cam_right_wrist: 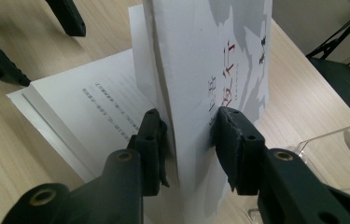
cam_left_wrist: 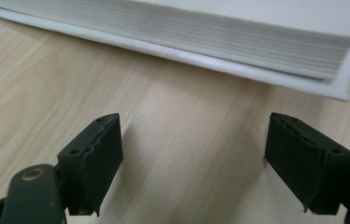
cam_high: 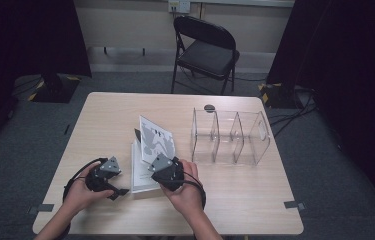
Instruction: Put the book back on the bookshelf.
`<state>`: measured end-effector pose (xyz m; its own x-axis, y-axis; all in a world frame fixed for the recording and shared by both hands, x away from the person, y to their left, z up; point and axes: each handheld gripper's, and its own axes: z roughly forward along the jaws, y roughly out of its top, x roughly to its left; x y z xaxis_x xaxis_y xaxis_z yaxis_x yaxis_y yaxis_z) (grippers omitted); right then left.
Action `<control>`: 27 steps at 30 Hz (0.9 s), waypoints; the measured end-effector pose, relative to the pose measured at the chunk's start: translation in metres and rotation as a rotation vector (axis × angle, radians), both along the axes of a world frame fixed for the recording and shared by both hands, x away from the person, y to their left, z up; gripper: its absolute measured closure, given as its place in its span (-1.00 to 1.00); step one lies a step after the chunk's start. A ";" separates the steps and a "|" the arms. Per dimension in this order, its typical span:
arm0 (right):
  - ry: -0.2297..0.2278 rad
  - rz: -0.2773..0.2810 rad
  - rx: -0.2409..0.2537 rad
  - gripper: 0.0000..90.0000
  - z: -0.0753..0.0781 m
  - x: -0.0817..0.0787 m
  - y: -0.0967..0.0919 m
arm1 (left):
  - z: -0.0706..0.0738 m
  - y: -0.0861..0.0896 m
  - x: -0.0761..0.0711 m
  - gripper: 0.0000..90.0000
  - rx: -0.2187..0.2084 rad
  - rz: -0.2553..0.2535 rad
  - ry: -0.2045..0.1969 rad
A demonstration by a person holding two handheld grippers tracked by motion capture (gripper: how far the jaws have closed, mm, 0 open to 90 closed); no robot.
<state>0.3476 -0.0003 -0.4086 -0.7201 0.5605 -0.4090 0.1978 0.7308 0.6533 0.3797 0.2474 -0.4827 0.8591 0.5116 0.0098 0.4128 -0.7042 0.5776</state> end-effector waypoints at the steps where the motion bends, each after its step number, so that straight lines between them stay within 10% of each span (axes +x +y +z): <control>1: 0.011 -0.002 -0.001 0.38 0.002 0.001 0.000 | -0.001 -0.002 0.001 -0.61 -0.010 -0.003 0.000; 13: 0.061 0.002 -0.032 0.39 0.017 0.007 -0.001 | -0.003 -0.022 0.005 -0.62 -0.032 0.022 -0.029; 27: 0.094 0.011 -0.053 0.40 0.032 0.010 -0.003 | 0.011 -0.030 -0.001 -0.67 -0.057 0.009 -0.156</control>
<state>0.3574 -0.0037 -0.3767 -0.7629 0.5316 -0.3680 0.2480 0.7662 0.5928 0.3789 0.2178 -0.4713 0.8447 0.5231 0.1137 0.3213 -0.6653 0.6739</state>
